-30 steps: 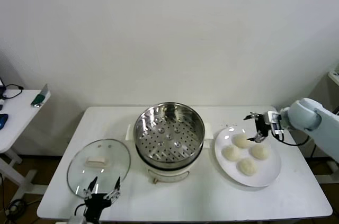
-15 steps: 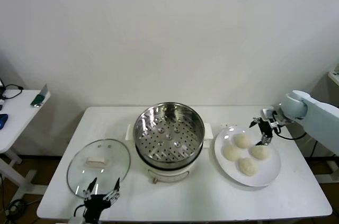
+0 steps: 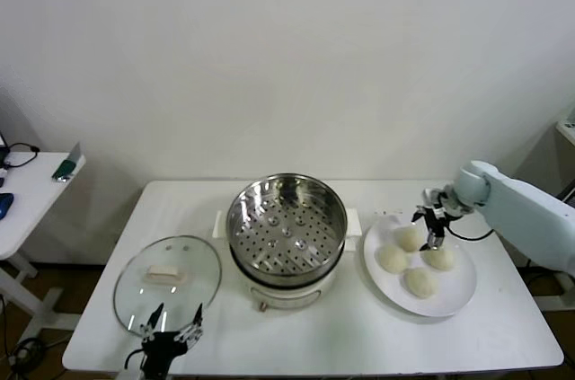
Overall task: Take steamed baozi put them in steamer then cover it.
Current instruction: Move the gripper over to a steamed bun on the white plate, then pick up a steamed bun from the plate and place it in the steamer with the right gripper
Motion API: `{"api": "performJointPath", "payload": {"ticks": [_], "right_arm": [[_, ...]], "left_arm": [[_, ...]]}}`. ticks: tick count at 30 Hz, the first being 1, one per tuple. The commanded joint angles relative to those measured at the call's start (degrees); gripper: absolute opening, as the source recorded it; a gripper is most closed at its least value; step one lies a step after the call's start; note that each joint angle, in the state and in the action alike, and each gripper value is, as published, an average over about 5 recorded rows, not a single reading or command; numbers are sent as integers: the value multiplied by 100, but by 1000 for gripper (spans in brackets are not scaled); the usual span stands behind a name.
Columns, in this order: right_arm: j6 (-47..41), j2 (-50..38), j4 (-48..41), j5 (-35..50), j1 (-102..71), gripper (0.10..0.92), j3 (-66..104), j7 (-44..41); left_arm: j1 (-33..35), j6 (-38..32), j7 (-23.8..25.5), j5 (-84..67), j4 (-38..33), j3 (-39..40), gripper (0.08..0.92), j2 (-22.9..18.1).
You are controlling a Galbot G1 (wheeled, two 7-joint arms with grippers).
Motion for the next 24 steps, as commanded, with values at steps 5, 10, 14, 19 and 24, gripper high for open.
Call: {"api": "performJointPath", "payload": {"ticks": [5,10,14,19,24], "right_arm": [[-75,221,-236,-18,-79,771,75,15],[-64,210,-178,31,-73,734,65,-43],[-50,177,-132,25,-28,714,23,-91],[-35,127,-32,74,102,693,-102,-127],[3,93,58,64,269,687,-244,-127]], "left_arm": [[4,-8,-2,-7,4,-2,823,1],[-8,-11,0,5,4,14,823,-1],[-15,-8,-1,1,0,19,823,-4],[-26,-8,-4,2,6,41,823,-12],[-46,-8,-9,4,16,62,823,-30]]}}
